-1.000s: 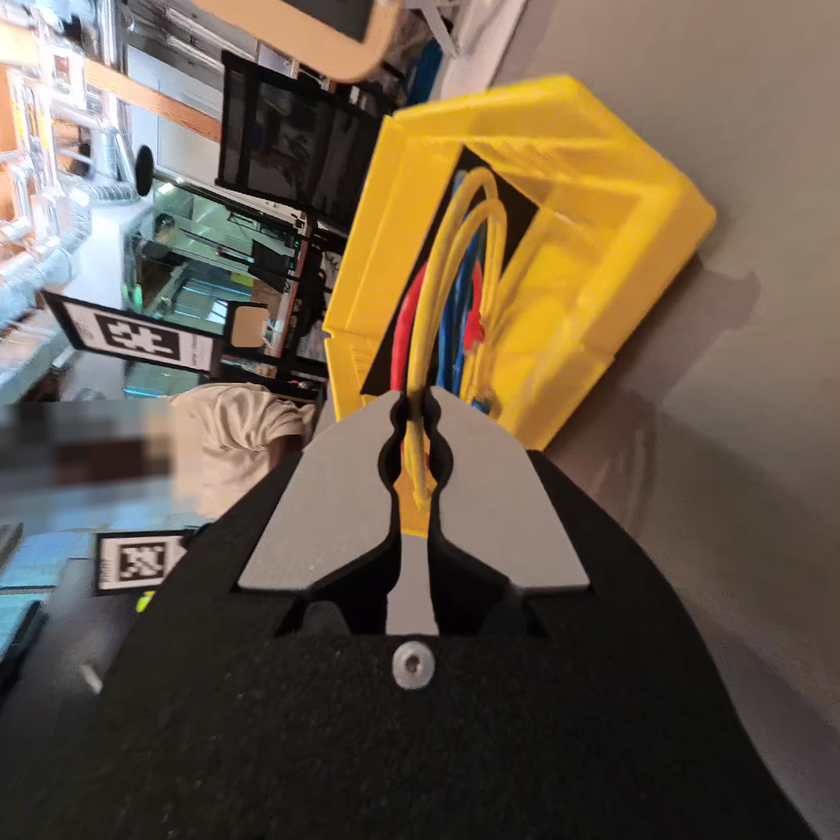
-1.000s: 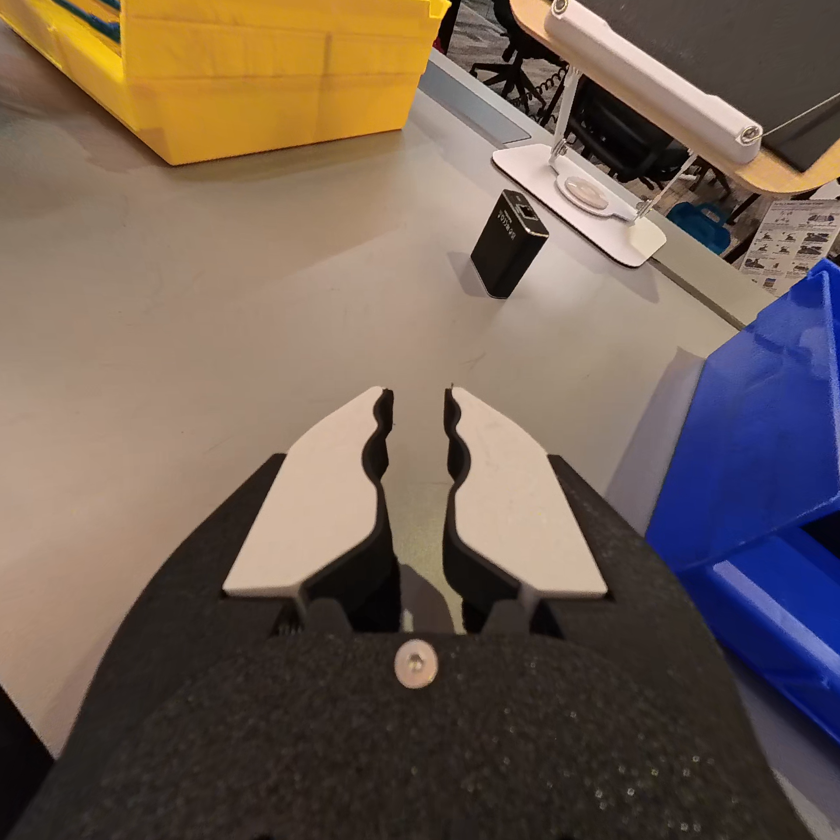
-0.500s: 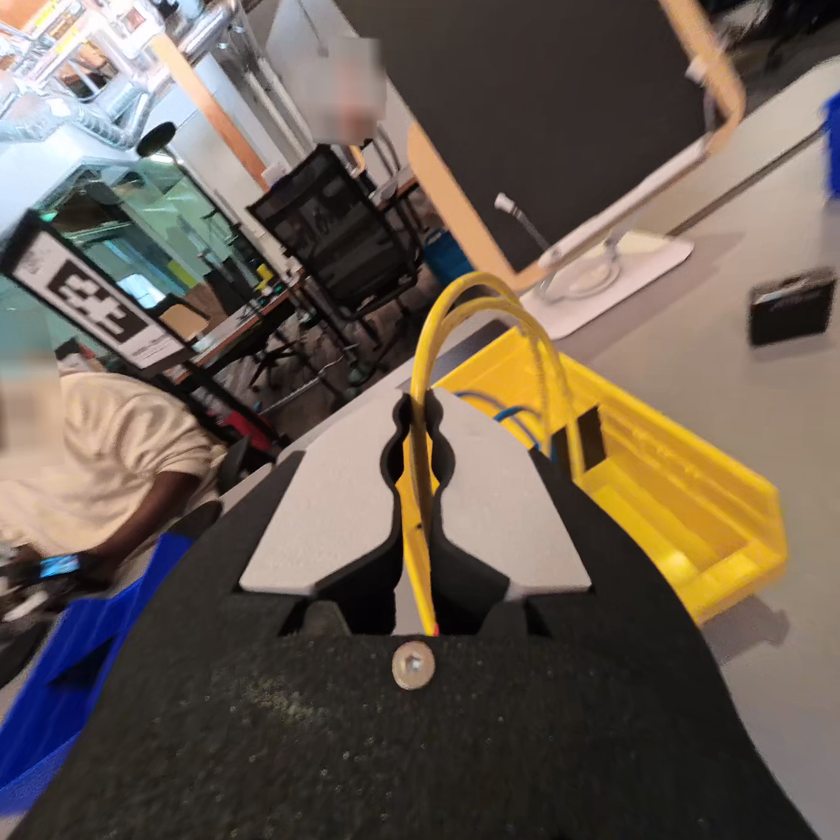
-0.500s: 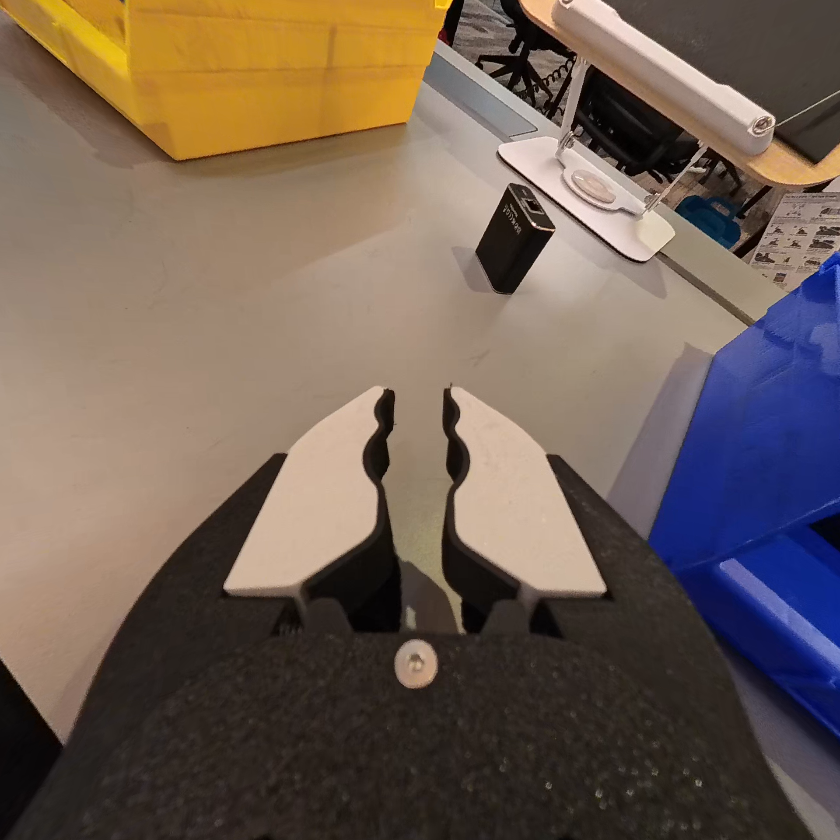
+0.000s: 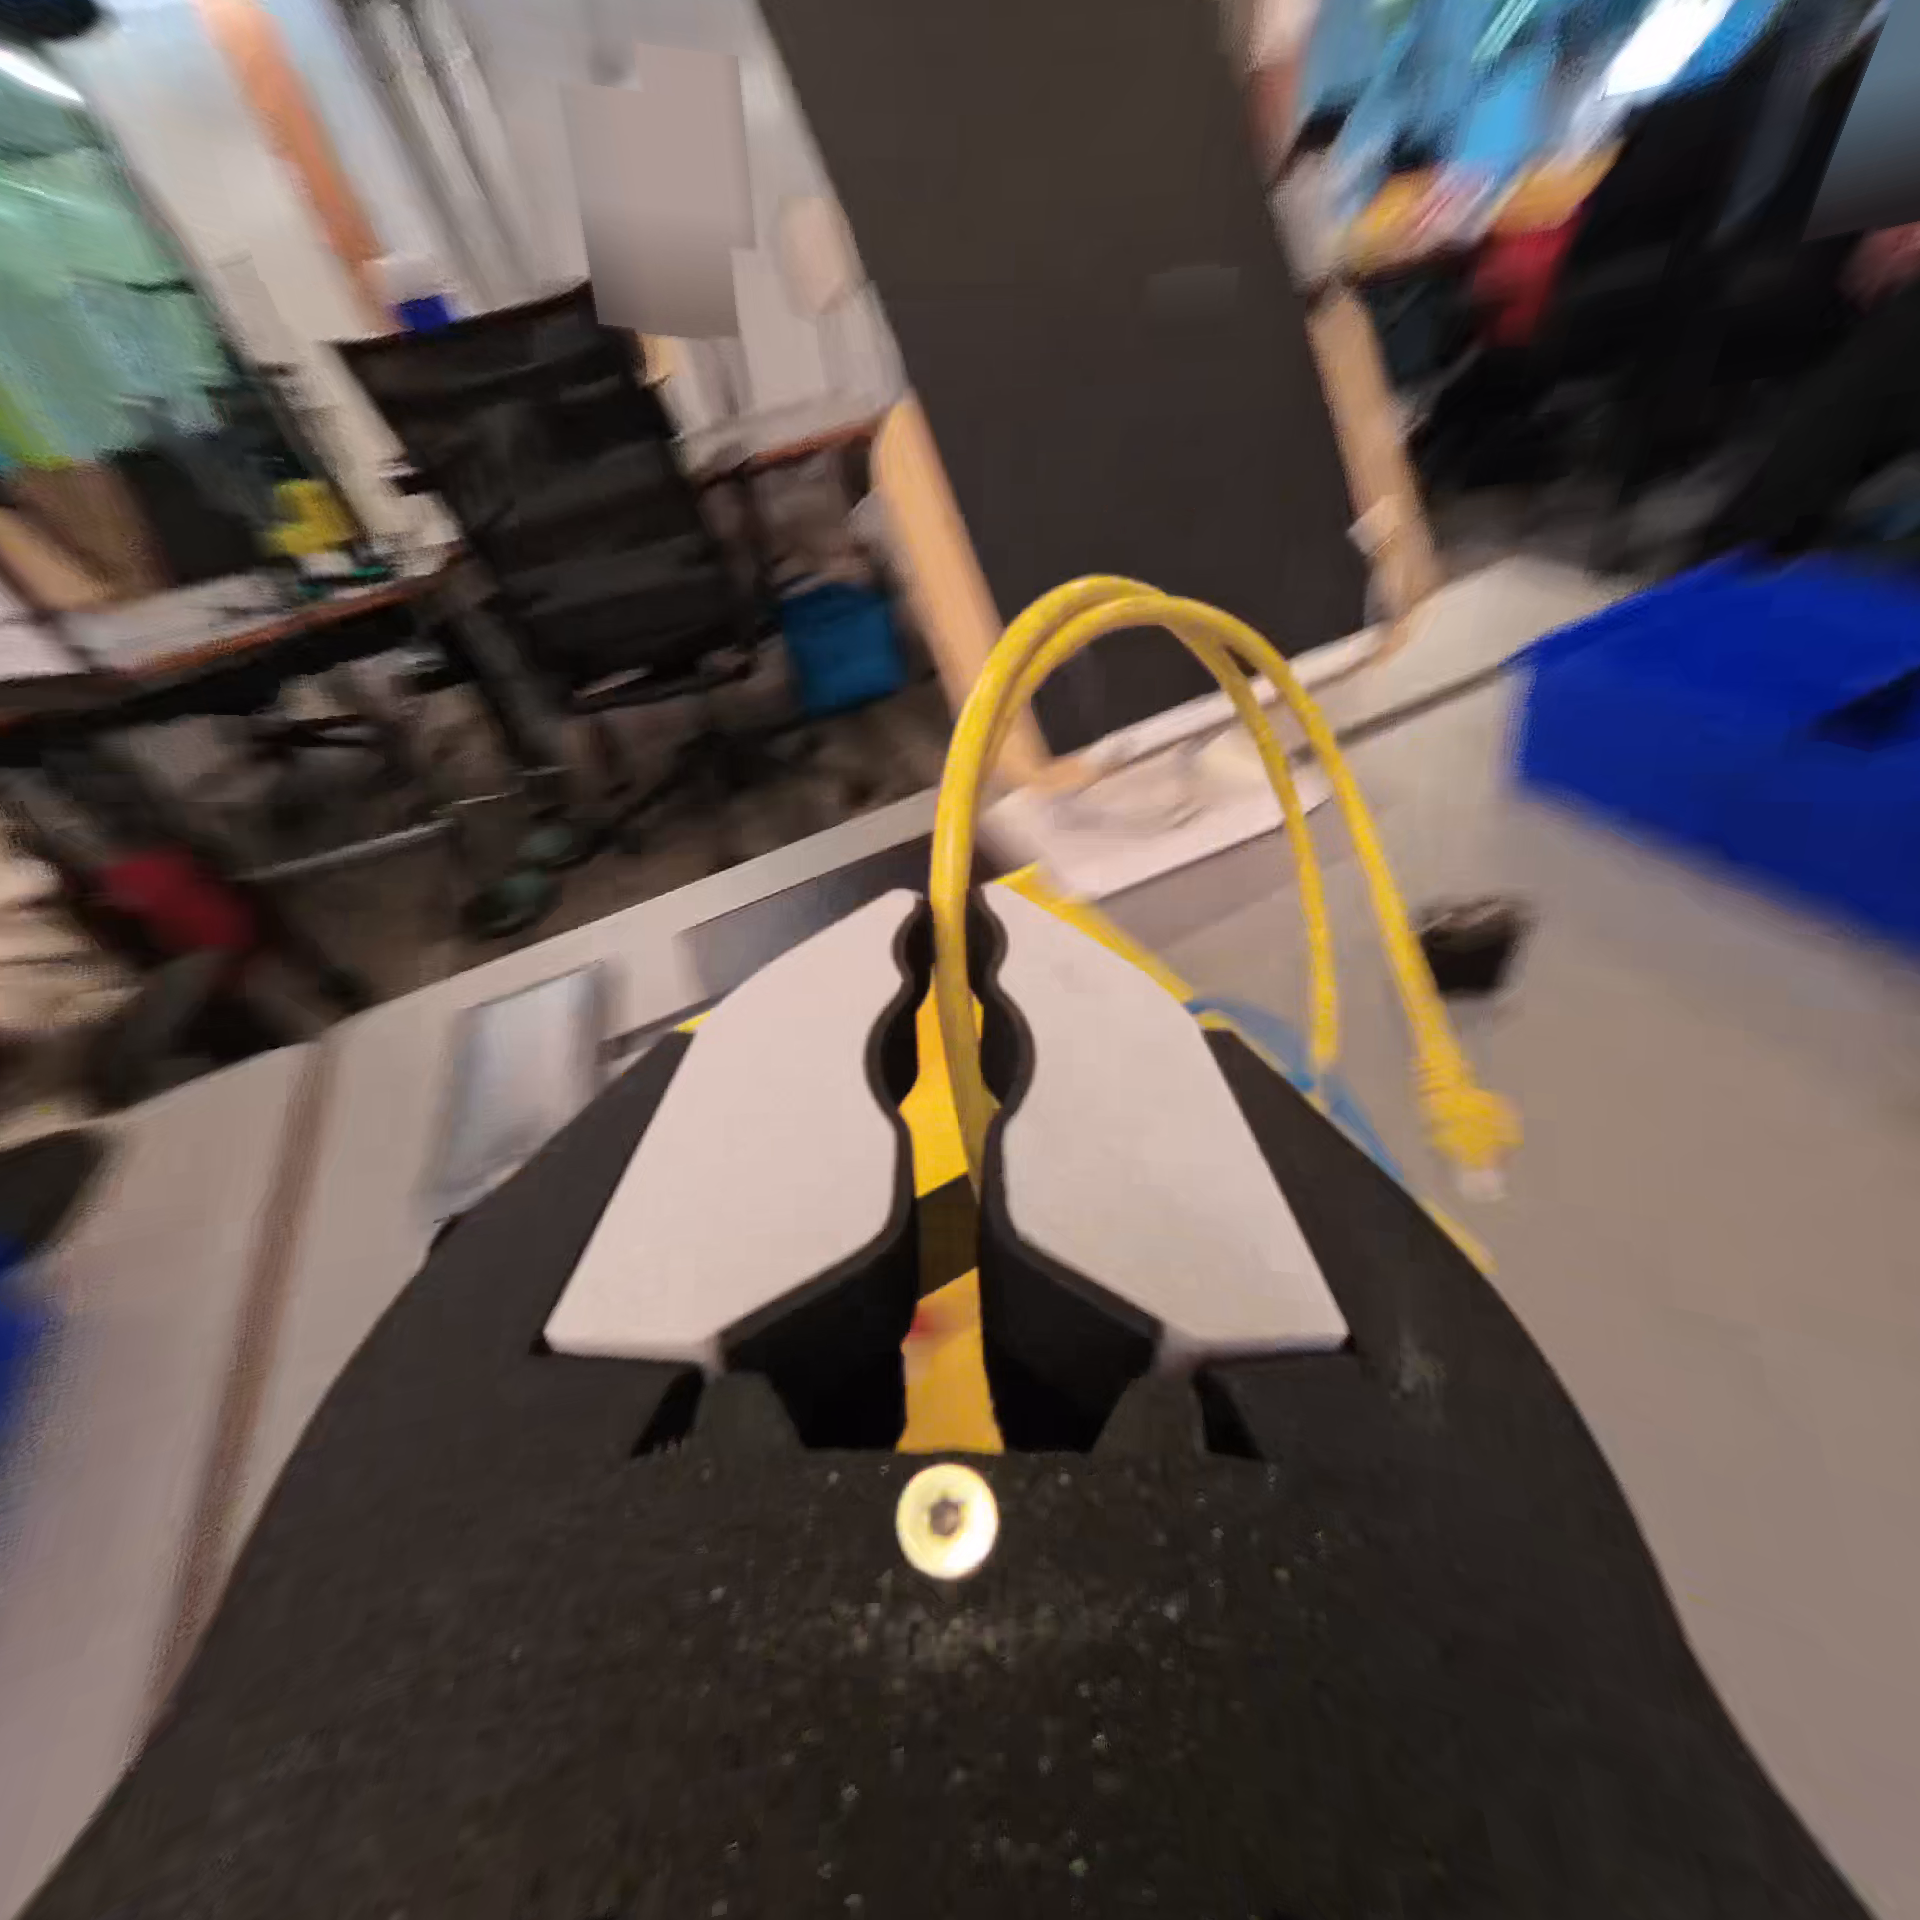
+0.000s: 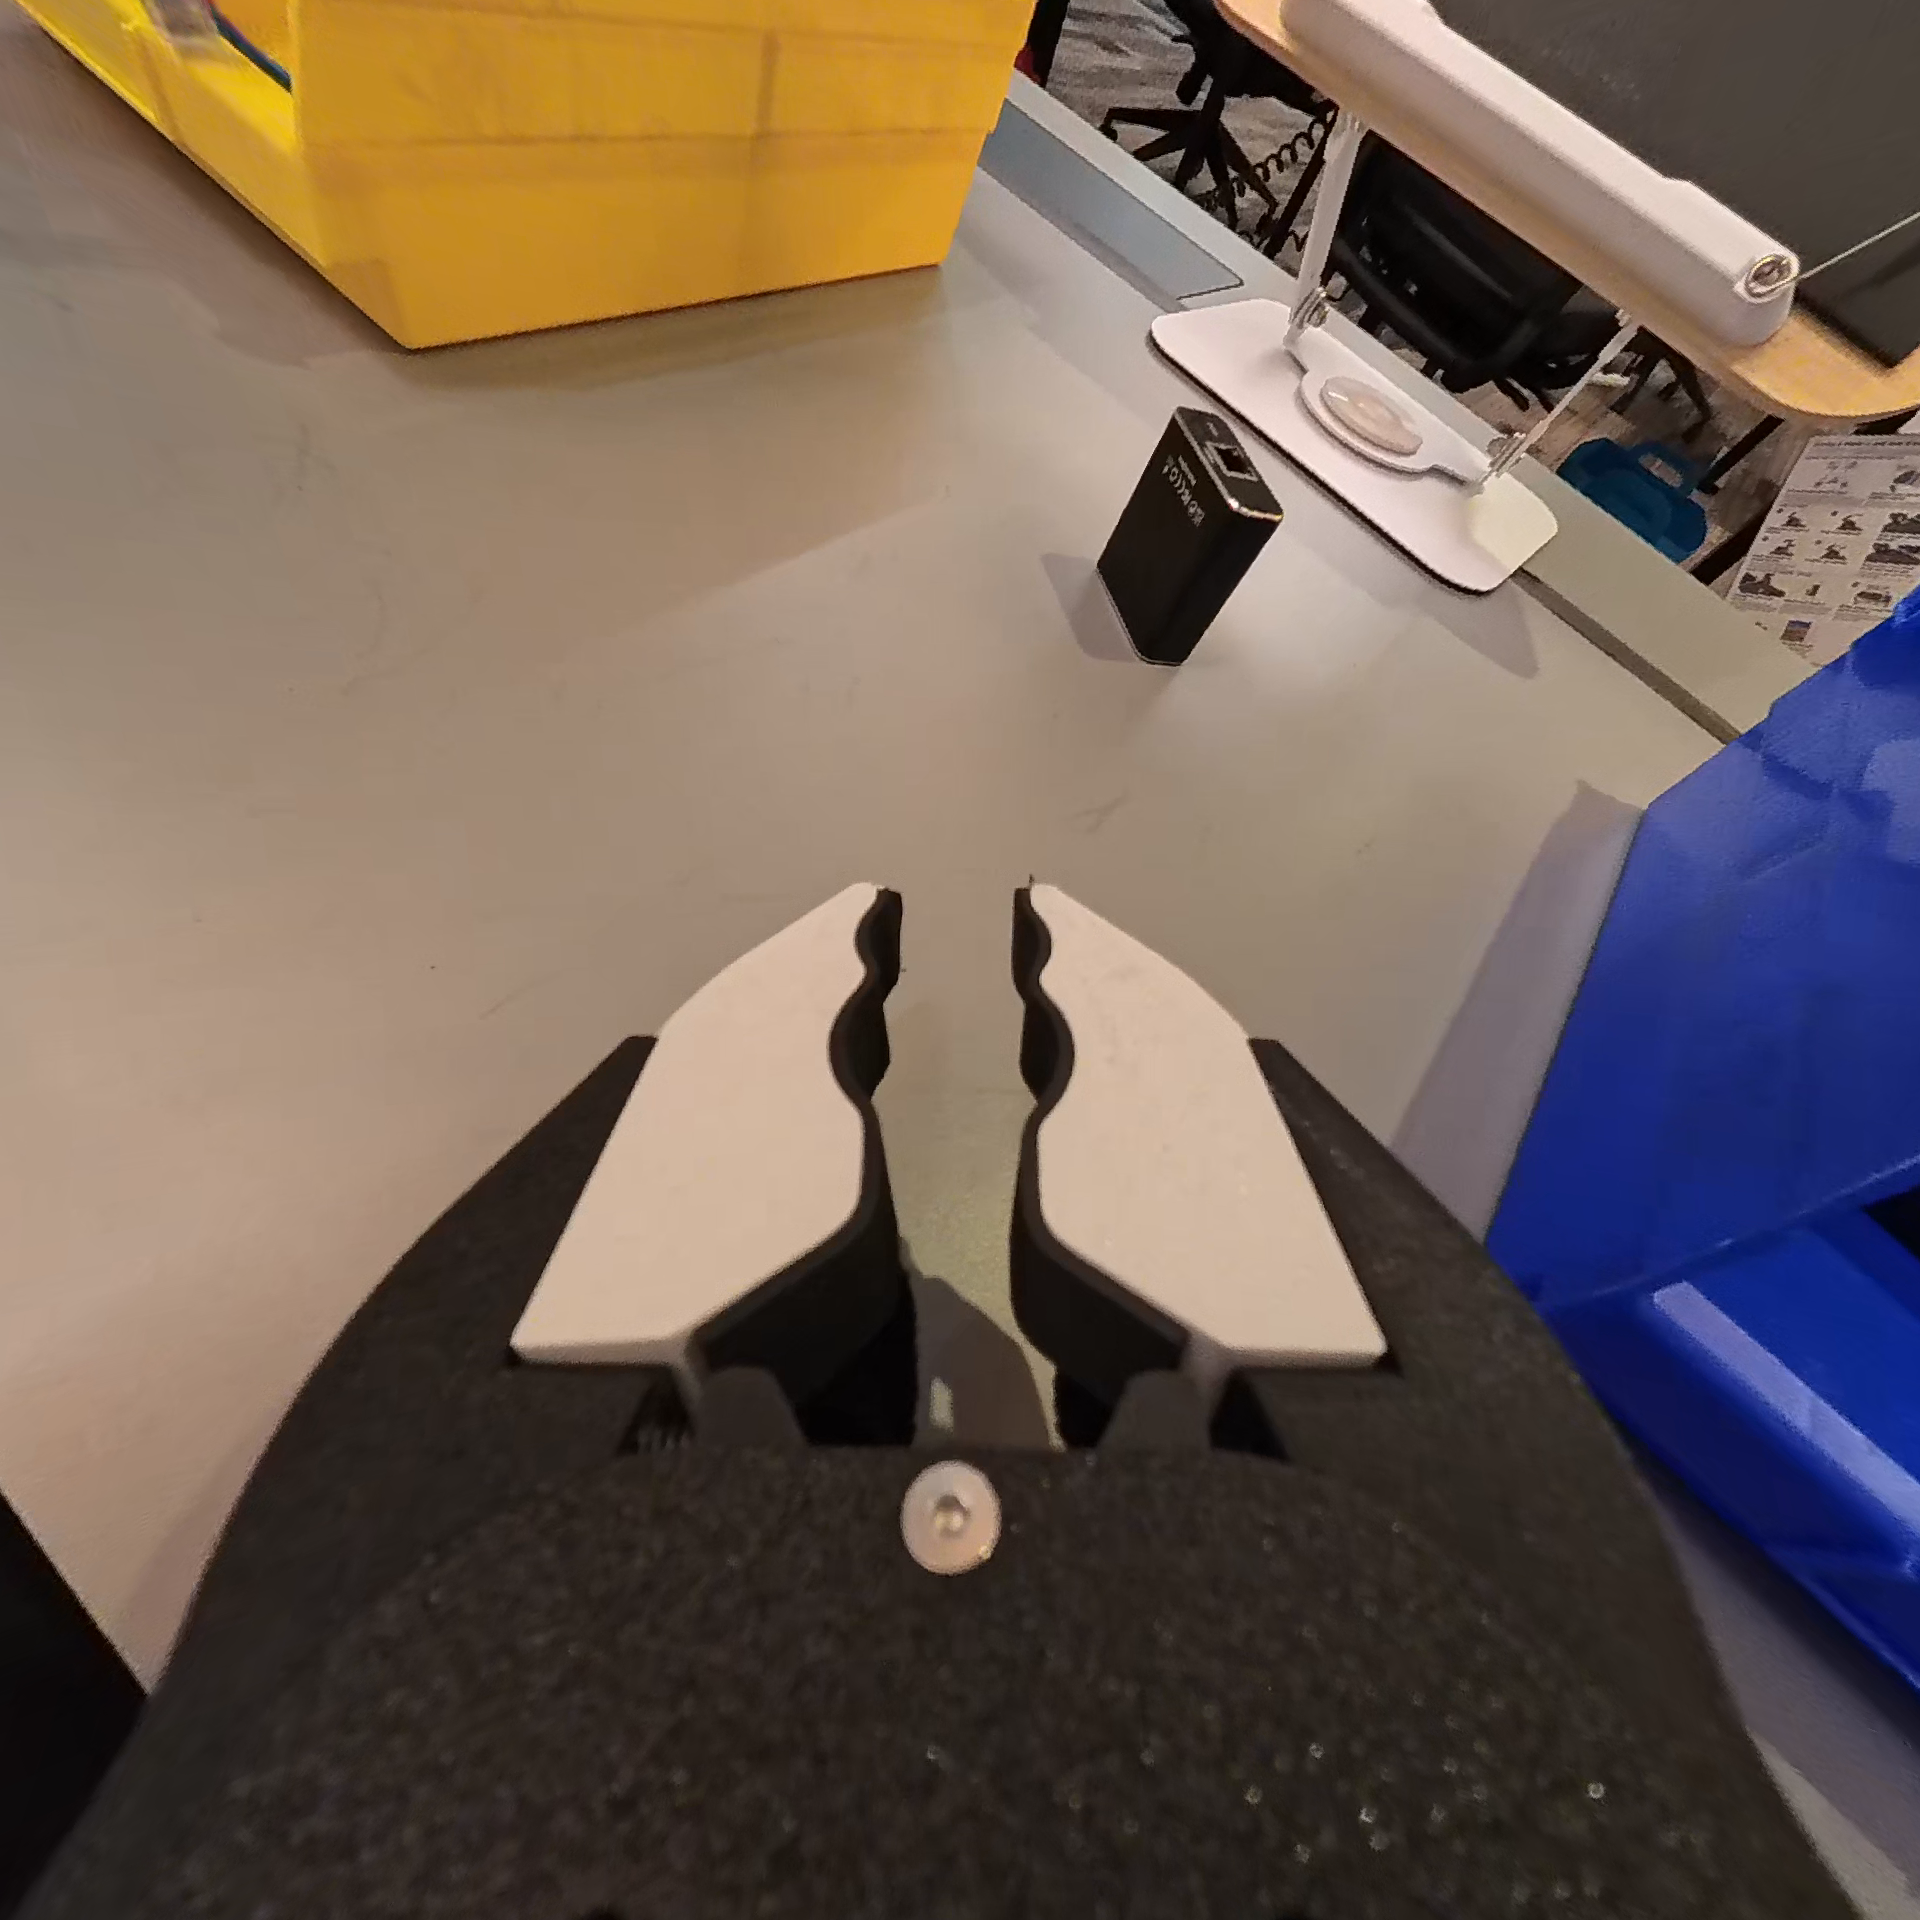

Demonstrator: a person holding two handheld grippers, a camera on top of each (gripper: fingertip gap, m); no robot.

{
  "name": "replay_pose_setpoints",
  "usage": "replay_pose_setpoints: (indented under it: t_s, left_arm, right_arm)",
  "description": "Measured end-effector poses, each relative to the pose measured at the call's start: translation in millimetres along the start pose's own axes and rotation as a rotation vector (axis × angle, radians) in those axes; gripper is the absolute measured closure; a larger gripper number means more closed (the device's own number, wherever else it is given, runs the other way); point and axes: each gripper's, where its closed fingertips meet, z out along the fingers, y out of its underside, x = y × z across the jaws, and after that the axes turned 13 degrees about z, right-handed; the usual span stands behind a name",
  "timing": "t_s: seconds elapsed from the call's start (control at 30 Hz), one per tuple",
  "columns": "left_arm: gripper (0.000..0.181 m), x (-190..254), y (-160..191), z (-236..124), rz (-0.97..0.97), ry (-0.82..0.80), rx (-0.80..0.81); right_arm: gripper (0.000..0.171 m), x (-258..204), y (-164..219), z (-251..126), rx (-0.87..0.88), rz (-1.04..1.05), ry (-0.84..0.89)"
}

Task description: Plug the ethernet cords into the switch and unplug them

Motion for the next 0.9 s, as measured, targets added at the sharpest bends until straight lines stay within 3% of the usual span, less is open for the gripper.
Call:
replay_pose_setpoints:
  t_s: [0.07, 0.2, 0.47, 0.57, 0.73, 0.9]
  left_arm:
    - [0.176, -5.3, 21.1, 6.7, 0.134, -0.052, -0.116]
    - [0.176, -10.5, 46.2, 9.8, 0.198, -0.084, -0.227]
    - [0.176, 20.1, 56.3, 6.5, 0.482, 0.060, -0.298]
    - [0.176, 26.5, 65.5, 3.0, 0.644, 0.114, -0.347]
    - [0.175, 5.1, 86.3, -0.1, 0.978, 0.031, -0.564]
    - [0.176, 11.1, 83.6, 3.7, 0.985, 0.049, -0.565]
  right_arm:
    - [0.150, -0.2, 0.1, -0.2, 0.000, -0.001, 0.000]
    - [0.150, -0.4, 0.7, -0.2, -0.004, -0.006, 0.002]
    - [0.150, -1.9, 2.2, 0.8, -0.015, -0.018, 0.002]
    - [0.150, -2.6, 2.7, 1.1, -0.018, -0.027, 0.004]
    - [0.150, -3.7, 4.0, 2.0, -0.027, -0.039, 0.006]
    - [0.150, -4.9, 4.3, 2.3, -0.030, -0.049, 0.006]
